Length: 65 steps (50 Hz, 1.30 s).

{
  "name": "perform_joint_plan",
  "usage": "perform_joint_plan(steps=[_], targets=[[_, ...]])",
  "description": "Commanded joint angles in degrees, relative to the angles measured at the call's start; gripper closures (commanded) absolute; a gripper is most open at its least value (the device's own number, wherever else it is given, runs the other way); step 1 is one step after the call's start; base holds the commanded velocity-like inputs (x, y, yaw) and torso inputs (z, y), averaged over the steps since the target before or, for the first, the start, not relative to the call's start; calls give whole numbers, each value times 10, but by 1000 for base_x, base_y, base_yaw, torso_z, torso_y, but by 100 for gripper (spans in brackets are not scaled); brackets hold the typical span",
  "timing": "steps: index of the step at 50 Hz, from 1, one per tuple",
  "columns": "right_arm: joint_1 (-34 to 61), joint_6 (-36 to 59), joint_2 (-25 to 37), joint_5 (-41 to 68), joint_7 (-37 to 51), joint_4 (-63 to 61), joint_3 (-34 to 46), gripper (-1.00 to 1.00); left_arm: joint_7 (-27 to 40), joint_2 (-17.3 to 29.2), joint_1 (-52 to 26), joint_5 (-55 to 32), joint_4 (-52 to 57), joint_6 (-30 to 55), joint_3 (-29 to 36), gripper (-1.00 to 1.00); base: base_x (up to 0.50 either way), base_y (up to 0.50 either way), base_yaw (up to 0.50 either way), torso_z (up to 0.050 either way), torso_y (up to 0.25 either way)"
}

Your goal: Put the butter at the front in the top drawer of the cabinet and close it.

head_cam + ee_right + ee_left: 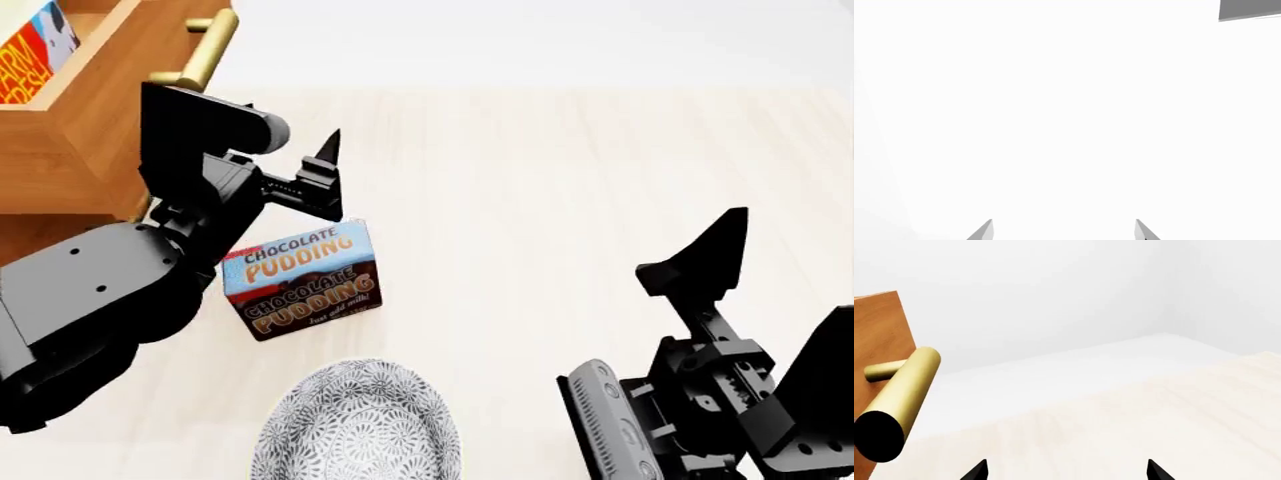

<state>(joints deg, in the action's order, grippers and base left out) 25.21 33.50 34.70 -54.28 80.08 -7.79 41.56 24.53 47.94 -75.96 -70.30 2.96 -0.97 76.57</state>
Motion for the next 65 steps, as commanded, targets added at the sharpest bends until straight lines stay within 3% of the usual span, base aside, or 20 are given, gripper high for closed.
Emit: perform_joint_plan(steps=[1,65], targets=[[7,-4,-7,-5,-6,9,3,-100,-8,20,5,-10,-14,-4,-7,-100,0,0,0,0,0],[9,3,-10,-38,-39,-17,2,-100,10,184,9,-54,30,-20,-52,-100,0,0,0,0,0]])
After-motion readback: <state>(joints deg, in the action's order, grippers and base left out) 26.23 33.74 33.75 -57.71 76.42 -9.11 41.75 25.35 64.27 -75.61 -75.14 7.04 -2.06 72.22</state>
